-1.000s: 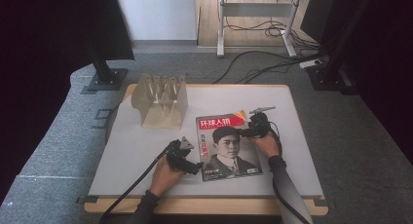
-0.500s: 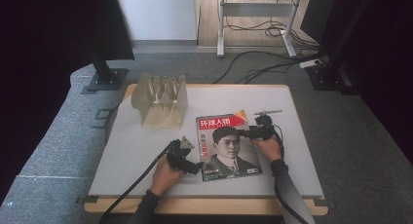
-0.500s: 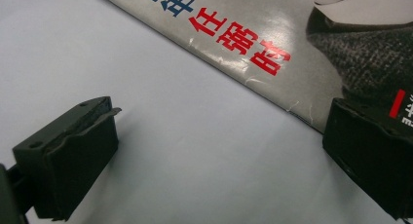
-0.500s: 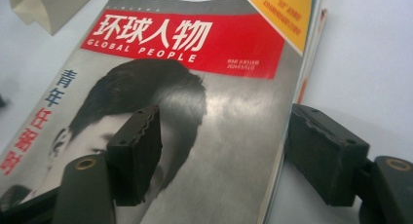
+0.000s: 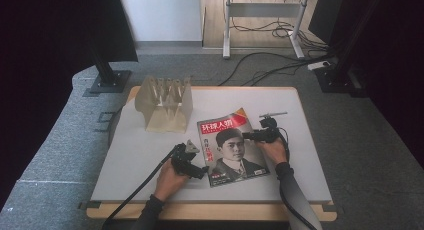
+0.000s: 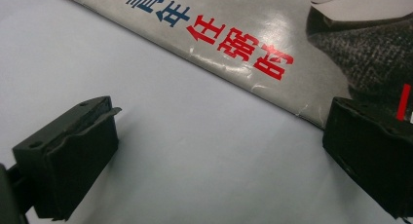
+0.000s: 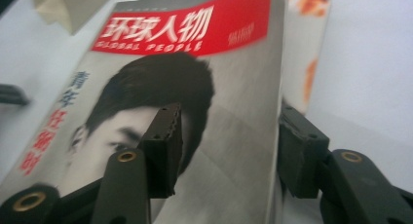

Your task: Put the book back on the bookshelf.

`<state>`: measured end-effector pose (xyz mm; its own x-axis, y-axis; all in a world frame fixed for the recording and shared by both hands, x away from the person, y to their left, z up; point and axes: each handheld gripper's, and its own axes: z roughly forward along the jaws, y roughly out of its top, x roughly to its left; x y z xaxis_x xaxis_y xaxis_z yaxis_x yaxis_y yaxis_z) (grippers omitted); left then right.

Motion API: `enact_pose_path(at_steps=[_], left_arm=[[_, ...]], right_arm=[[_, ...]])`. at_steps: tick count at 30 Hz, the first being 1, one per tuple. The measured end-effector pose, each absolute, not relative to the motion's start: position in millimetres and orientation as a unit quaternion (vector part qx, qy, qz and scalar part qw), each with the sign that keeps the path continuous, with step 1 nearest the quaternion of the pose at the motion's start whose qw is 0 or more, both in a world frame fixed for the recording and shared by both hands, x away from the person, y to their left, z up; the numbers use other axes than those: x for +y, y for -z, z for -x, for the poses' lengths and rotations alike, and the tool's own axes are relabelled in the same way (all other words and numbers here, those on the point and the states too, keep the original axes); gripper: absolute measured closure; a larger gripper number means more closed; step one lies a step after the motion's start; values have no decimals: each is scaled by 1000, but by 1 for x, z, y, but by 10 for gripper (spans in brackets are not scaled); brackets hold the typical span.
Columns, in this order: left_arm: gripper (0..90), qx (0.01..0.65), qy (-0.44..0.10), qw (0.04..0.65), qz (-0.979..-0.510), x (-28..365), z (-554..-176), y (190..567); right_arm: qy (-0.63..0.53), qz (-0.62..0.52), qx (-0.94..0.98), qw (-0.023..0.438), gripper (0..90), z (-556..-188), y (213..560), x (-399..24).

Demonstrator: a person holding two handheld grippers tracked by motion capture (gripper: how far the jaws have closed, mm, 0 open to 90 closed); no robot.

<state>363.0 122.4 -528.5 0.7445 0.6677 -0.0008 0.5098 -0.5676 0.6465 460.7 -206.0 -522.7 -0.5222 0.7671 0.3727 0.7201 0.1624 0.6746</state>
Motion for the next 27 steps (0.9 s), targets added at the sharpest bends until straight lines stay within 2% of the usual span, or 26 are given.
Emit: enact_pose_path(at_steps=[4, 7, 9, 14, 23, 27], left_arm=[[0, 336, -123, 322, -877, 122, -363, 528], [0, 336, -123, 322, -877, 122, -363, 528], [0, 335, -123, 322, -877, 123, -363, 528], [0, 335, -125, 323, -877, 123, -362, 528], [2, 331, -116, 321, -880, 125, -364, 527], [43, 335, -104, 323, -879, 128, -366, 524]], right_arm=[[-413, -483, 770, 44, 627, -461, 517, -205], [-401, -478, 779, 58, 782, -463, 512, -202], [-393, -470, 788, 69, 845, -461, 508, -197], [-374, -445, 808, 100, 858, -453, 490, -186], [-396, -400, 818, 120, 860, -434, 452, -175], [-405, -382, 820, 133, 861, -424, 436, -170]])
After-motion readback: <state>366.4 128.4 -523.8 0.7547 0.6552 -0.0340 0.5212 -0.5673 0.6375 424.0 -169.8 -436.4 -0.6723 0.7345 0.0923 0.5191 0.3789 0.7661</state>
